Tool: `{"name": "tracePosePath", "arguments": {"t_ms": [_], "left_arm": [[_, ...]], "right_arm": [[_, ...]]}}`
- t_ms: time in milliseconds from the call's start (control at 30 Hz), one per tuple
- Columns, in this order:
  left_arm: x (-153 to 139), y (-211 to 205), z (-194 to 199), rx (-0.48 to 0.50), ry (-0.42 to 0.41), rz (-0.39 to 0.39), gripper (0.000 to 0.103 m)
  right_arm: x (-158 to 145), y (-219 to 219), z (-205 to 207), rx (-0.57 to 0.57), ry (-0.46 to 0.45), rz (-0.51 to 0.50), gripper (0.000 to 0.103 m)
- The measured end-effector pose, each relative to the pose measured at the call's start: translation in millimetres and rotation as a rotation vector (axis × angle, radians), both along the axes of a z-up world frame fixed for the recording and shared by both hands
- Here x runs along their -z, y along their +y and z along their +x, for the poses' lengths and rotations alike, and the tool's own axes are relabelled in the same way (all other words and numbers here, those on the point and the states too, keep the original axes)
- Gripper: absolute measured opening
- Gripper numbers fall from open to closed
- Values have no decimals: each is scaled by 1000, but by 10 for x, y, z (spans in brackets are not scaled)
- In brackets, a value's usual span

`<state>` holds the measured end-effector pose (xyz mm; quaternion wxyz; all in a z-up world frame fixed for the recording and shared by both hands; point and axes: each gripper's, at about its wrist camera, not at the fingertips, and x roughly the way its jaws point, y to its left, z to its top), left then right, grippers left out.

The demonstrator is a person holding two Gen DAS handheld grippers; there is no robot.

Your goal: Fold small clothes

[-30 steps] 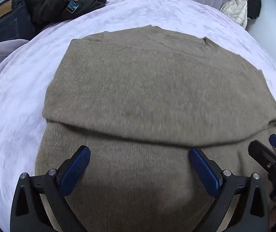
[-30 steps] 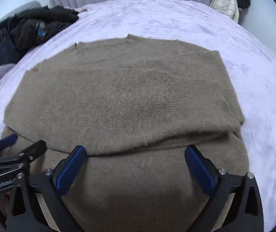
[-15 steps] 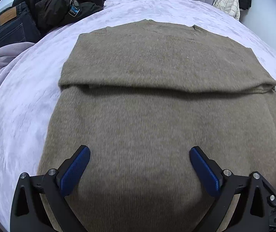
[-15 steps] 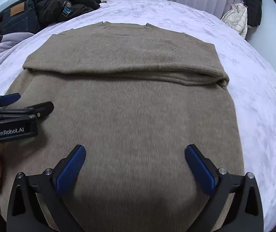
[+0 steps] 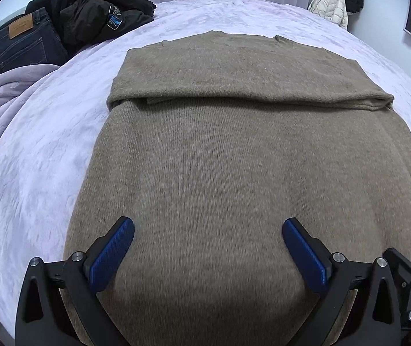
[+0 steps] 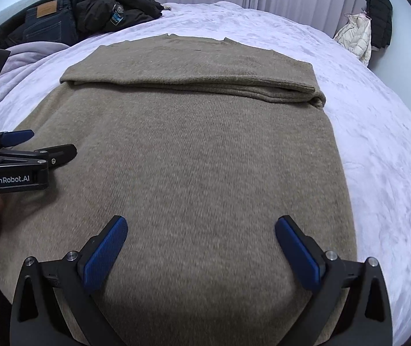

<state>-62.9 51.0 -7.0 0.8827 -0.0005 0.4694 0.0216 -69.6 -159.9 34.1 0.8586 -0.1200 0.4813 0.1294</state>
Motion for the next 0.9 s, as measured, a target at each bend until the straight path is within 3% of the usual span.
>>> {"name": "tracePosePath", "arguments": {"t_ms": [300, 567, 667, 767, 833, 900], "left_arm": [[-7, 87, -476, 77, -30, 5, 103], [-58, 351, -1085, 226, -57, -27, 103], [-111, 510, -1263, 212, -67, -26, 103], [5, 744, -1186, 134, 2, -117, 103], [1, 847, -1184, 102, -12, -212, 103], [-8, 843, -1166, 103, -11, -254, 103]], "right_arm": [[-28, -166, -369, -78, -9, 4, 102], [-78, -442, -756, -200, 16, -21, 102], [-169, -591, -892, -257, 38, -48, 102], [-271, -845, -855, -166, -8, -48, 103], [-271, -1073, -711, -59, 35, 46, 103], [-234, -1249, -630, 6, 91, 177, 102]]}}
